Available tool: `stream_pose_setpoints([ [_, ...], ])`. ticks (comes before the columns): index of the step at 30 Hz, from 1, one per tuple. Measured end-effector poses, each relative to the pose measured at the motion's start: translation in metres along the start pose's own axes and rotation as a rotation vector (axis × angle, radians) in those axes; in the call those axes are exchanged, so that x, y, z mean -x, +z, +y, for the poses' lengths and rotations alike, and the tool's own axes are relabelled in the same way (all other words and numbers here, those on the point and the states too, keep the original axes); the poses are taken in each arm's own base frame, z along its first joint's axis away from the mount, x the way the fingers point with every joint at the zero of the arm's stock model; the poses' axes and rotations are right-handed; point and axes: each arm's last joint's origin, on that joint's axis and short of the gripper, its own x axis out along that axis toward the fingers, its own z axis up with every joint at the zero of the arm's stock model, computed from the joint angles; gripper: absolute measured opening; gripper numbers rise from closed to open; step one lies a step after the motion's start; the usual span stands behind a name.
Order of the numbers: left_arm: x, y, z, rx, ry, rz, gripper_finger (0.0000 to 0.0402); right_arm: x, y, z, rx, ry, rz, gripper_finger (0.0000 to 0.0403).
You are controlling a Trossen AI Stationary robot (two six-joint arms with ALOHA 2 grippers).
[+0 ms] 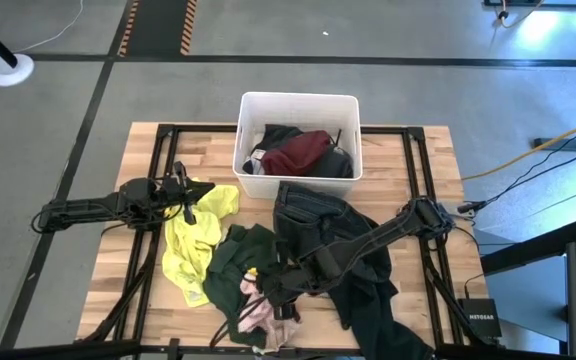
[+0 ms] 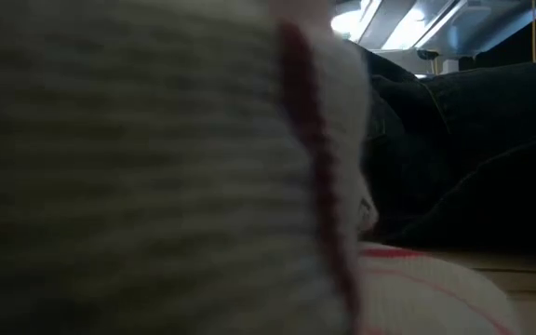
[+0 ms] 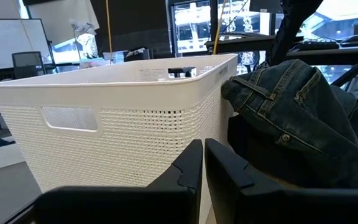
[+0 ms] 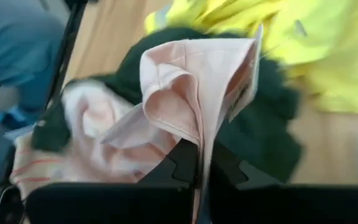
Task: Sort clothes
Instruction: Put the pink underwear into the white laundry organizer
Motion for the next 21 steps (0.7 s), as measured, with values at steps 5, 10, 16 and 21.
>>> stream_pose_setpoints([
  [5,0.000,0.000,0.000,0.017,0.000,0.000,0.0013,0.030,0.018,-0.014,0.035,-0.094,-0.033,0.0018],
  [10,0.000,0.000,0.000,0.020,0.000,0.000,0.0013,0.055,0.036,-0.037,0.045,-0.209,-0.107,0.0015],
  [16,0.000,0.000,0.000,0.027,0.000,0.000,0.0013,0.086,0.045,-0.078,-0.004,-0.349,-0.185,0.0026],
  [21,0.000,0.000,0.000,0.032,0.000,0.000,0.0013,0.113,0.051,-0.117,-0.064,-0.531,-0.244,0.0015],
])
